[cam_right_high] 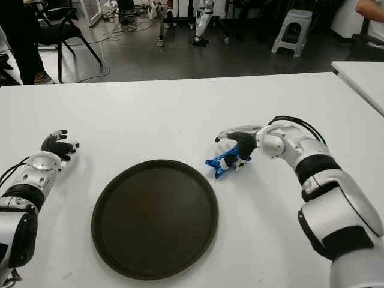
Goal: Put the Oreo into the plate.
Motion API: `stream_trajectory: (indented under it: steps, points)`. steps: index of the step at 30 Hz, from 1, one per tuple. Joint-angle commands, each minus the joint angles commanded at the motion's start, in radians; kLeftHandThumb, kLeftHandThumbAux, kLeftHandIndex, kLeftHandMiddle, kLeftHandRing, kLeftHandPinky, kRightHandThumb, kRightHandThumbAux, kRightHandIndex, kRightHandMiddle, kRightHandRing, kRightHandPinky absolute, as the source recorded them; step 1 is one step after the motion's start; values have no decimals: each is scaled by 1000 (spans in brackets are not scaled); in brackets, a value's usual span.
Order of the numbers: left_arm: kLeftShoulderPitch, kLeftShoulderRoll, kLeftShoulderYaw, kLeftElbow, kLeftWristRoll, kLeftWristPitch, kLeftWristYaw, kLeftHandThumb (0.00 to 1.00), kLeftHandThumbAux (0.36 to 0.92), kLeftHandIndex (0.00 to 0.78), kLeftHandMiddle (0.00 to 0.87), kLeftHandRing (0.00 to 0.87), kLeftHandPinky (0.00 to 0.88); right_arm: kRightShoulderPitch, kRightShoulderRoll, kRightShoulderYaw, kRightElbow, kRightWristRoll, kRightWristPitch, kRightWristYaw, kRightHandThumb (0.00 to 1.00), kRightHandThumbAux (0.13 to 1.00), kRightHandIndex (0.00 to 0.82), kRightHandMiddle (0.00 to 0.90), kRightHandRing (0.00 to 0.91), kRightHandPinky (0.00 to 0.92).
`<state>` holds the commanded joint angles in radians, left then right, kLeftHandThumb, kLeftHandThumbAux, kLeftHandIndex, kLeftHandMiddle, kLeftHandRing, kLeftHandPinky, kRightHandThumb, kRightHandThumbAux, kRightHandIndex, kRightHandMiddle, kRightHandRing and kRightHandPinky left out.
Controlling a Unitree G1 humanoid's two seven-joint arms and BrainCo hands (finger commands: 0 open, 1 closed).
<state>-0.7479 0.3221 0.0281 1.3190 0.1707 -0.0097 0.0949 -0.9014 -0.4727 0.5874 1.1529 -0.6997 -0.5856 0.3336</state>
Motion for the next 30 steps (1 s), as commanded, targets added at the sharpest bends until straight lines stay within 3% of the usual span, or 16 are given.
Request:
stream_trajectory:
  steps: [18,30]
  points:
    - [4,-2,18,2,-5,-7,4,314,774,132,131,153,181,0,6,18,-7,-10,44,23,0,853,0,0,0,10]
    - [2,0,12,3,7,5,6,235,764,84,112,132,137,14,14,34,13,-13,33,-14,0,855,0,0,0,10]
